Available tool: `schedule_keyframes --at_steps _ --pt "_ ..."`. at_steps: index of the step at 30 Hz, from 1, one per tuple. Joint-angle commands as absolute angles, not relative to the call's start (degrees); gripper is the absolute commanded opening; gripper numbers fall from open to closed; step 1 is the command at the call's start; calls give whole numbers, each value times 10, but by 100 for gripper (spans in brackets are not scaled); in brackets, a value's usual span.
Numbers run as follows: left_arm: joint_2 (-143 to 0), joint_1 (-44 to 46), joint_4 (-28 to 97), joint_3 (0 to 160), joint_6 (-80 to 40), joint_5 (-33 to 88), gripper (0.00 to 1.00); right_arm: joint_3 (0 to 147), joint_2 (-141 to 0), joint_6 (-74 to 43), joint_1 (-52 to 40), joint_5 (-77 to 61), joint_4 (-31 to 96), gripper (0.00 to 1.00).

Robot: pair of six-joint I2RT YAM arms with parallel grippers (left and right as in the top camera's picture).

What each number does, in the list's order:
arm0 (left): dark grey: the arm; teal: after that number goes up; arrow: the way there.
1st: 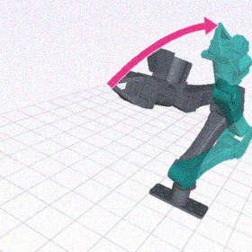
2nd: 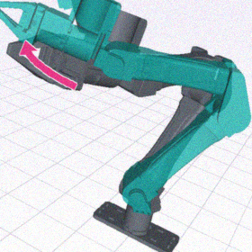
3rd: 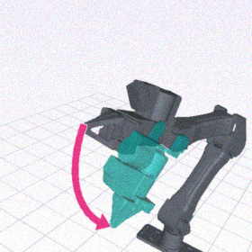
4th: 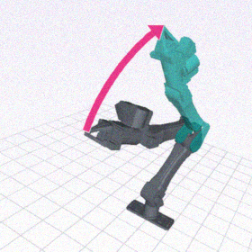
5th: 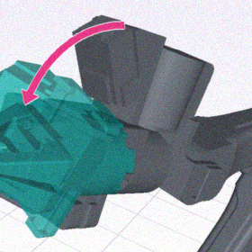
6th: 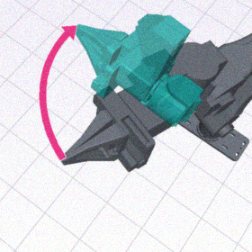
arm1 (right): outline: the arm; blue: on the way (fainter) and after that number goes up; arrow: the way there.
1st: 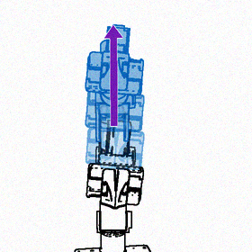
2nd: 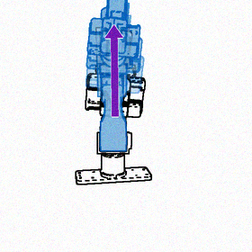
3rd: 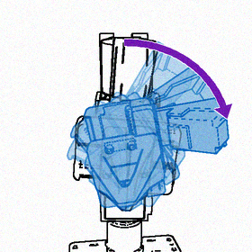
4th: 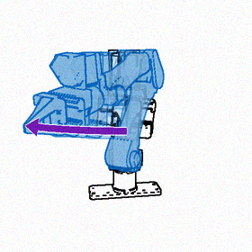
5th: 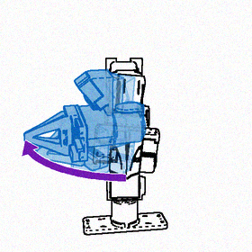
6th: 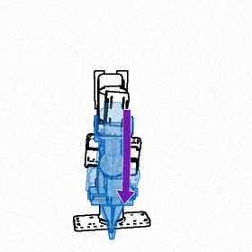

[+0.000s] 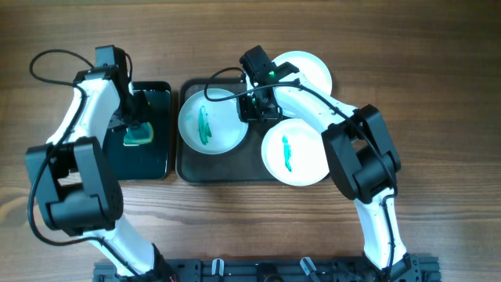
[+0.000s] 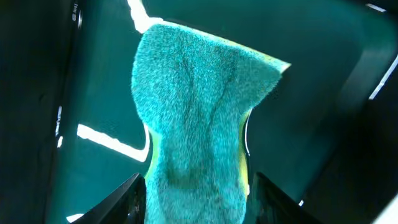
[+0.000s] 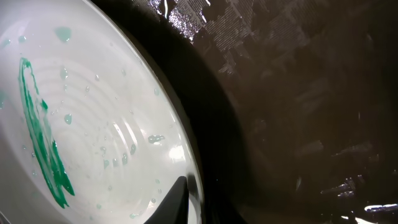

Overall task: Clean dirty plates on tray and stack at the side
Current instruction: 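Grasp the green sponge with left gripper, lift it from water, then move the sponge over the plate held by the right gripper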

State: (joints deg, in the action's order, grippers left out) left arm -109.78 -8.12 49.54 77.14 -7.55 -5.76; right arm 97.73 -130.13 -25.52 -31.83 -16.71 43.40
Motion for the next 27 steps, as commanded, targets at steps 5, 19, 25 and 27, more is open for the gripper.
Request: schedule_keyframes --at_steps 5,19,25,27 --pt "-1146 -83 464 778 -73 -59 38 969 -1319 -259 -321 -168 433 12" --pt "-1076 -79 600 902 -95 0 4 973 -1296 -239 -314 -210 455 4" --pt "-1031 -45 658 925 -136 81 4 973 -1294 -241 -302 -223 472 4" --pt "-1035 -17 665 912 -150 85 4 973 -1294 -242 -300 -228 479 4"
